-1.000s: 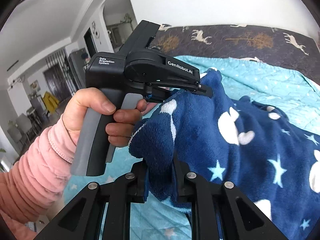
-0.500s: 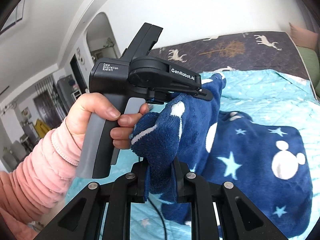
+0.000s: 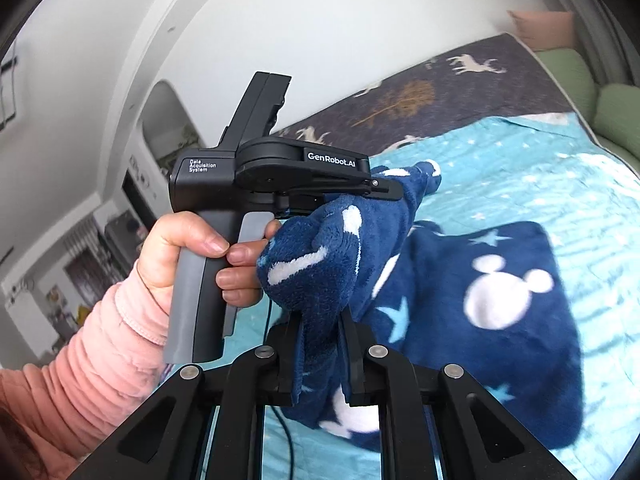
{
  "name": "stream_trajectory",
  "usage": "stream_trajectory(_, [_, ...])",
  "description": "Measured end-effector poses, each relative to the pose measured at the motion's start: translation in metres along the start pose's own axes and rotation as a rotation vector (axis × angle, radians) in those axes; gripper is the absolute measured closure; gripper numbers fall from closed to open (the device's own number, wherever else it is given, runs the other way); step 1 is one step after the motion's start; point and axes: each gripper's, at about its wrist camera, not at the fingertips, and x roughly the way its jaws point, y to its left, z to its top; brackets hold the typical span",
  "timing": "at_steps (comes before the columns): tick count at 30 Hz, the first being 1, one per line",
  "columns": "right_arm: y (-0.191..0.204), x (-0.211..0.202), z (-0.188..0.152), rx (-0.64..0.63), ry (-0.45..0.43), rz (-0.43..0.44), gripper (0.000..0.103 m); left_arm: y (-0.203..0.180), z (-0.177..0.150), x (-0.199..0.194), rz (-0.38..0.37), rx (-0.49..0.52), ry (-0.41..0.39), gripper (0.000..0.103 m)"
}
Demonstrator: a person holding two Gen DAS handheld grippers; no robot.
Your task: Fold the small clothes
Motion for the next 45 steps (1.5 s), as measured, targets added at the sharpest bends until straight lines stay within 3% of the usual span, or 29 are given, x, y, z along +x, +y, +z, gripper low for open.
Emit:
stream_trajectory(3, [-0.022,-0.012,-0.007,0.046,-0.006,-0.028,0.09,-0.016,-0.004,0.026,-0.041,0.034,0.03,0.071])
stream_trajectory(6, [-0.055,-0.013,-0.021,0.157,0.05,-0.046,0.09,-0.018,-0.018,0.057,-0.091,0.022,0.081,0.074])
stream_trajectory(8, [-0.073,-0.011,-0.035,0.234,0.105,-0.032,0.088,-0.021,-0.024,0.065,-0.114,0.02,0.07,0.074])
stream_trajectory(11, [-0.086,-0.011,-0.052,0.297,0.15,-0.039,0.076,-0.024,-0.031,0.067,-0.116,0.062,0.035,0.072])
stream_trajectory(13, [-0.088,-0.014,-0.054,0.315,0.144,-0.032,0.046,-0.027,-0.034,0.065,-0.123,0.081,0.031,0.068])
stream_trajectory(15, [-0.09,-0.017,-0.052,0.345,0.116,0.011,0.035,-0.028,-0.034,0.062,-0.139,0.094,0.029,0.058])
stream_trajectory(19, [-0.092,-0.004,-0.043,0.408,0.123,0.058,0.026,-0.035,-0.033,0.064,-0.131,0.121,0.033,0.048])
stream_trajectory(23, [-0.088,0.018,-0.041,0.418,0.154,0.071,0.026,-0.045,-0.03,0.059,-0.067,0.158,0.041,0.04])
stream_trajectory(26, [-0.089,0.026,-0.039,0.433,0.155,0.063,0.026,-0.052,-0.027,0.049,0.017,0.199,0.064,0.039])
stream_trajectory(28, [-0.09,0.032,-0.037,0.442,0.158,0.068,0.026,-0.055,-0.025,0.041,0.097,0.243,0.061,0.03])
stream_trajectory(29, [-0.09,0.034,-0.036,0.443,0.161,0.068,0.027,-0.057,-0.024,0.034,0.159,0.277,0.037,0.02])
stream_trajectory(30, [-0.09,0.035,-0.035,0.442,0.158,0.07,0.029,-0.056,-0.023,0.031,0.188,0.294,0.018,0.016])
stream_trajectory(33, [-0.088,0.039,-0.031,0.436,0.146,0.089,0.042,-0.049,-0.018,0.021,0.288,0.301,-0.062,0.015])
stream_trajectory(35, [-0.084,0.042,-0.028,0.433,0.142,0.111,0.044,-0.037,-0.014,0.027,0.293,0.246,-0.032,0.01])
stream_trajectory(38, [-0.072,0.039,-0.024,0.422,0.13,0.128,0.043,-0.023,-0.013,0.049,0.264,0.174,0.079,0.01])
stream_trajectory(40, [-0.071,0.041,-0.021,0.425,0.125,0.145,0.027,-0.026,-0.014,0.06,0.289,0.184,0.102,0.006])
stream_trajectory(45, [-0.071,0.05,-0.019,0.499,0.142,0.192,0.022,-0.045,-0.01,0.081,0.349,0.243,0.189,0.002])
